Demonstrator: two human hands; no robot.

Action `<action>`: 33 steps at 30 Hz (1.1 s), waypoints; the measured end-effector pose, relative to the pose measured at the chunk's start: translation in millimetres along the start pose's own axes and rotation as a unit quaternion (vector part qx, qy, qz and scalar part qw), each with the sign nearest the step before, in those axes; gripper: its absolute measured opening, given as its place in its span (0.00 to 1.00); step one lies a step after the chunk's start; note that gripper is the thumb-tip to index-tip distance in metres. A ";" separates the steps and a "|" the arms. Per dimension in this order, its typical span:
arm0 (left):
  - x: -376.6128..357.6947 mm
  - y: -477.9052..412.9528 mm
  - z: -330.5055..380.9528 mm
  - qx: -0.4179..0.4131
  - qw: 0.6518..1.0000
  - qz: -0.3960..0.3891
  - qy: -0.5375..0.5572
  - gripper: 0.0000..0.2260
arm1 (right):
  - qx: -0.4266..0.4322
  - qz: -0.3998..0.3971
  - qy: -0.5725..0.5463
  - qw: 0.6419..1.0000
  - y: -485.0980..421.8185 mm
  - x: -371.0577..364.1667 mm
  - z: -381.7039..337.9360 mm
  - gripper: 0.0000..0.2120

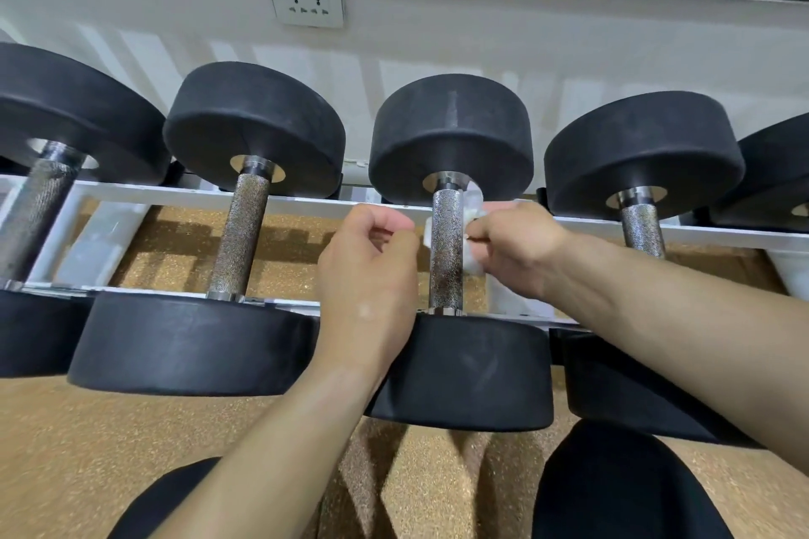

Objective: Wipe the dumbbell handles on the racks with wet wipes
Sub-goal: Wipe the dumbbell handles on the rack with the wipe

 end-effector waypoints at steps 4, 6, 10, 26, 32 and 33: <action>1.1 0.9 -0.2 -0.003 1.000 -0.006 0.001 0.04 | -0.031 -0.117 0.114 0.986 29.8 13.5 -1.3 0.21; 1.7 1.2 0.4 0.000 1.000 -0.008 0.005 0.05 | -0.042 -0.180 0.138 0.973 47.7 24.0 -6.2 0.19; 2.2 2.4 0.9 -0.004 1.000 -0.015 0.001 0.04 | 0.093 -0.145 0.118 0.978 49.3 24.1 -33.3 0.09; 3.5 5.7 0.3 0.017 0.999 0.012 0.036 0.06 | 0.467 -0.208 0.536 0.672 13.7 3.9 -31.2 0.07; 6.9 7.3 -1.1 0.005 0.998 0.026 0.059 0.04 | 0.476 -0.397 0.556 0.554 18.0 6.6 -21.1 0.19; 7.2 8.0 -1.4 0.000 0.998 0.023 0.060 0.04 | 0.506 -0.402 0.573 0.505 14.5 4.9 -25.7 0.20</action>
Point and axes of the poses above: each hand's wrist, its own y-axis away from the middle knuckle, its own x-axis out of the back of the hand, z = x × y, the point moved 1 cm from there along -y, towards the middle knuckle, and after that the axes turned 15 degrees about x, right-handed, at the moved point
